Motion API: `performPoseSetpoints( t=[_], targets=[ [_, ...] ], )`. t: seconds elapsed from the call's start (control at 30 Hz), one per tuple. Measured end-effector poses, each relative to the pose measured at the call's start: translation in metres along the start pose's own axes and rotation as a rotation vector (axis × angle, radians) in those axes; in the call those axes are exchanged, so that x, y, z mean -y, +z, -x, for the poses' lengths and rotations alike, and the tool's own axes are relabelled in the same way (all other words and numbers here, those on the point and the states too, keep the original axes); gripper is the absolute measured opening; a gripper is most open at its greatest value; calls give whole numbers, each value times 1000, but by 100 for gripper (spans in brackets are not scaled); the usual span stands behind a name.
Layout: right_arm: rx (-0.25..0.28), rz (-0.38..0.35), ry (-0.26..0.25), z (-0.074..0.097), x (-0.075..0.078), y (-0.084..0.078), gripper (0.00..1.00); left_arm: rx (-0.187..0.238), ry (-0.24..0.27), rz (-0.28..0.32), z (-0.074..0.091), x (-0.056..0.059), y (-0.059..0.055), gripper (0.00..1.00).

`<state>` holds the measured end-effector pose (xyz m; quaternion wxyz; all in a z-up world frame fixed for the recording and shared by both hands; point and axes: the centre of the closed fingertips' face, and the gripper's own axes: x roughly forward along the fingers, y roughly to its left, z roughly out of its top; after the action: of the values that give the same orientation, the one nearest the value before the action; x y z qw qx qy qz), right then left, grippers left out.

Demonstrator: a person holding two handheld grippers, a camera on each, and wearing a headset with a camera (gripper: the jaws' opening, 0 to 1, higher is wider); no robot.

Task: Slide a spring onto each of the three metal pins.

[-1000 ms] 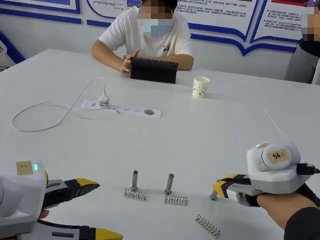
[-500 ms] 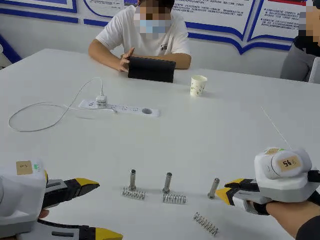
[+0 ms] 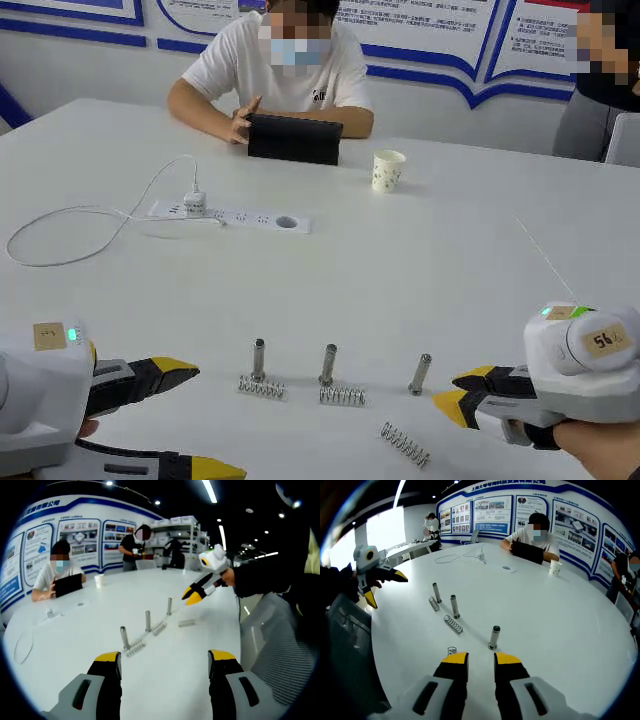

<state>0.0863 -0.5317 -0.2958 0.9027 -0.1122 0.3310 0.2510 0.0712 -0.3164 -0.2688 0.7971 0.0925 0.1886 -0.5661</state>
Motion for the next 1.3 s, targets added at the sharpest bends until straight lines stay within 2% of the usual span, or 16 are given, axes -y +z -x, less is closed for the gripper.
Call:
performPoseSetpoints(
  t=[0.3,0.6,0.93,1.3],
  targets=[
    [-53,36,94,-1,-25,-16,22,-4,-7,-3,-2,2,-1,71],
    [-117,64,153,-13,-43,-31,21,-8,-16,-3,-3,4,-2,71],
    [-162,91,154,-23,-46,-43,19,-11,-22,-1,-5,6,-2,69],
    [-176,96,151,-29,-45,-47,16,-16,-41,-4,-8,11,-3,68]
  ],
)
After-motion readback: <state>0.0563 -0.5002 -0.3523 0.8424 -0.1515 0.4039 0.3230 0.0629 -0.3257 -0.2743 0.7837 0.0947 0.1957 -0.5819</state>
